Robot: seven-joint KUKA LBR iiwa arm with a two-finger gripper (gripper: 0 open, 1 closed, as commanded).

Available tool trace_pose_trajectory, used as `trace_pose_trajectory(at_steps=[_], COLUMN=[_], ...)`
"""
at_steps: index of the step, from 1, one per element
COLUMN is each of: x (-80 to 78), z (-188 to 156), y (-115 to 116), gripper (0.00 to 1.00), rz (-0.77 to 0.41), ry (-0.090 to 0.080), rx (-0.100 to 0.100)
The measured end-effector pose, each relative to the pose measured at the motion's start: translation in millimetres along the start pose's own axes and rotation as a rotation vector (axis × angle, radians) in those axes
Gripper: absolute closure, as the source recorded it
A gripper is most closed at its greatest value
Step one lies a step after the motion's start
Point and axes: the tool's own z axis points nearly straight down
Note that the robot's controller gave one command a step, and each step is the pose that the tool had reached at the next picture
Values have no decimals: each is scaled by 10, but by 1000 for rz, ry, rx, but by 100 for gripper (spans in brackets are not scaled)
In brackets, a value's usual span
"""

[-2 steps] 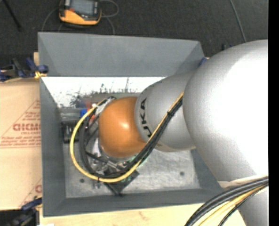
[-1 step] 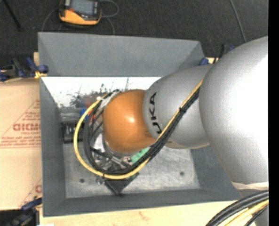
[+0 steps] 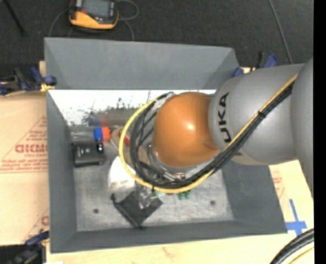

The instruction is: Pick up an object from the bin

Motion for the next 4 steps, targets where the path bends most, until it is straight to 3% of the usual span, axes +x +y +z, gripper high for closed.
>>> trace_pose_trajectory(at_steps=[1, 2, 3, 4], x=[183, -113, -178, 150], z=[-301, -1007, -744, 225], y=[-109, -44, -20, 82], gripper=[100, 100, 100, 0], rz=[22, -50, -108, -161], ry=[-1, -1, -15, -1], rx=[3, 1, 2, -1])
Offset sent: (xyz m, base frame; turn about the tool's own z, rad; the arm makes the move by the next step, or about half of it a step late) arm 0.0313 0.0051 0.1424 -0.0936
